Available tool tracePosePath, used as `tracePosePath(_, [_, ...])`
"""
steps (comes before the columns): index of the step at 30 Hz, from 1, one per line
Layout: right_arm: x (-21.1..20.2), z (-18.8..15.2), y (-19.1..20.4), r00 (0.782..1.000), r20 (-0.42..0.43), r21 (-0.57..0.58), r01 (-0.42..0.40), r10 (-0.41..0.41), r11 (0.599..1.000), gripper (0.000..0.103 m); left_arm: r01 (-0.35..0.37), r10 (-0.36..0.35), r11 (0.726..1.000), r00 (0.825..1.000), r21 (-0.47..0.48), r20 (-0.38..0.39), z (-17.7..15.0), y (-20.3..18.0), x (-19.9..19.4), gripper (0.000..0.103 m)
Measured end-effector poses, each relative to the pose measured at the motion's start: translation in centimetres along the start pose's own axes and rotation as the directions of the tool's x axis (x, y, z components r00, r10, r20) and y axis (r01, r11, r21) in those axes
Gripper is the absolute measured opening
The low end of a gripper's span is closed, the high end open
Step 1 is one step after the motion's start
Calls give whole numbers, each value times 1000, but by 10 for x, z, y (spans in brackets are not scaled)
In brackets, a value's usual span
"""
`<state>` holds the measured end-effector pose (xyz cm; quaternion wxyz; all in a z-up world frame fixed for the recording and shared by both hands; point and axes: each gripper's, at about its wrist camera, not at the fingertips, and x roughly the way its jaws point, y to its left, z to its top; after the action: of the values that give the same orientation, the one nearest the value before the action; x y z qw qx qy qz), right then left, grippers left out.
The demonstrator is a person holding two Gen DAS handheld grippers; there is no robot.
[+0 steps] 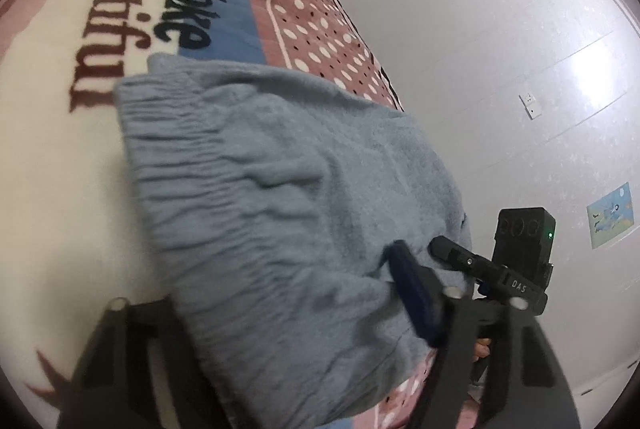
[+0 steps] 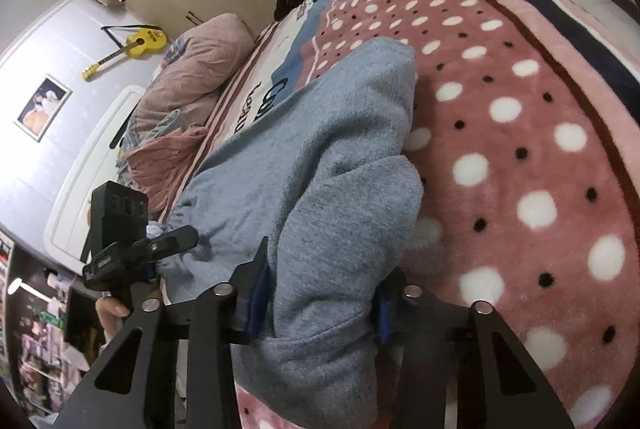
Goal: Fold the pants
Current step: 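Grasp the folded sweatpants with the right gripper and lift them off the blanket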
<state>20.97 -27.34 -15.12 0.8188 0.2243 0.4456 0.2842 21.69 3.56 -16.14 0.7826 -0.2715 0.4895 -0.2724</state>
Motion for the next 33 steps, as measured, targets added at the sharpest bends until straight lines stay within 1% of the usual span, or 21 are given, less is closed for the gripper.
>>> tracePosePath(1, [1, 2, 0, 1000, 2, -2, 1, -1, 1000, 35, -5, 5, 1000, 1000, 0, 3, 0, -1, -3, 53])
tracePosePath(2, [0, 2, 1, 1000, 5, -1, 2, -2, 1000, 33, -1, 1, 1000, 1000, -3, 9, 0, -2, -7, 44])
tracePosePath(3, [-2, 3, 2, 1000, 7, -1, 3, -3, 1000, 32, 5, -5, 1000, 1000, -2, 15, 1, -4, -11, 37])
tracePosePath(5, [-6, 4, 7, 1000, 16, -7, 5, -5, 1000, 32, 9, -10, 1000, 999, 17, 31, 1, -12, -22, 35])
tracePosePath(8, [-12, 4, 22, 1000, 20, -32, 1, 0, 999, 30, -16, 12, 998, 998, 64, 67, 1, -27, -44, 34])
tracePosePath(11, [-15, 4, 47, 1000, 18, -68, -1, 2, 998, 30, -36, 24, 995, 993, 96, 116, 1, -37, -79, 34])
tracePosePath(13, [-16, 5, 71, 1000, 26, -104, -5, 7, 995, 30, -45, 29, 993, 988, 106, 149, 0, -38, -110, 33])
tracePosePath(15, [-19, 5, 93, 999, 36, -122, -26, 31, 992, 30, -60, 38, 992, 983, 114, 181, -1, -38, -141, 34])
tracePosePath(17, [-17, 5, 121, 997, 44, -140, -60, 66, 988, 30, -92, 62, 987, 973, 128, 221, -5, -37, -181, 34])
tracePosePath(19, [-9, 3, 156, 994, 39, -169, -98, 106, 981, 30, -136, 98, 982, 960, 131, 262, -9, -31, -219, 34])
tracePosePath(21, [3, -1, 187, 990, 24, -195, -130, 137, 972, 30, -193, 147, 973, 941, 127, 304, -14, -20, -265, 34])
tracePosePath(22, [12, -4, 208, 988, 12, -212, -149, 155, 966, 30, -211, 165, 970, 934, 118, 318, -17, -14, -280, 34])
tracePosePath(25, [41, -15, 264, 979, -28, -251, -201, 200, 947, 30, -267, 229, 962, 904, 60, 360, -30, 19, -343, 34])
tracePosePath(26, [55, -20, 285, 975, -51, -266, -224, 218, 938, 30, -281, 247, 959, 896, 40, 369, -35, 29, -358, 34])
tracePosePath(28, [77, -31, 316, 966, -91, -283, -257, 241, 924, 29, -309, 289, 951, 877, -8, 384, -46, 58, -391, 34])
tracePosePath(31, [117, -53, 360, 950, -165, -298, -304, 265, 905, 29, -313, 311, 948, 868, -59, 388, -61, 97, -423, 34])
tracePosePath(33, [138, -66, 377, 945, -197, -309, -312, 261, 899, 29, -323, 330, 943, 864, -83, 380, -72, 121, -430, 34])
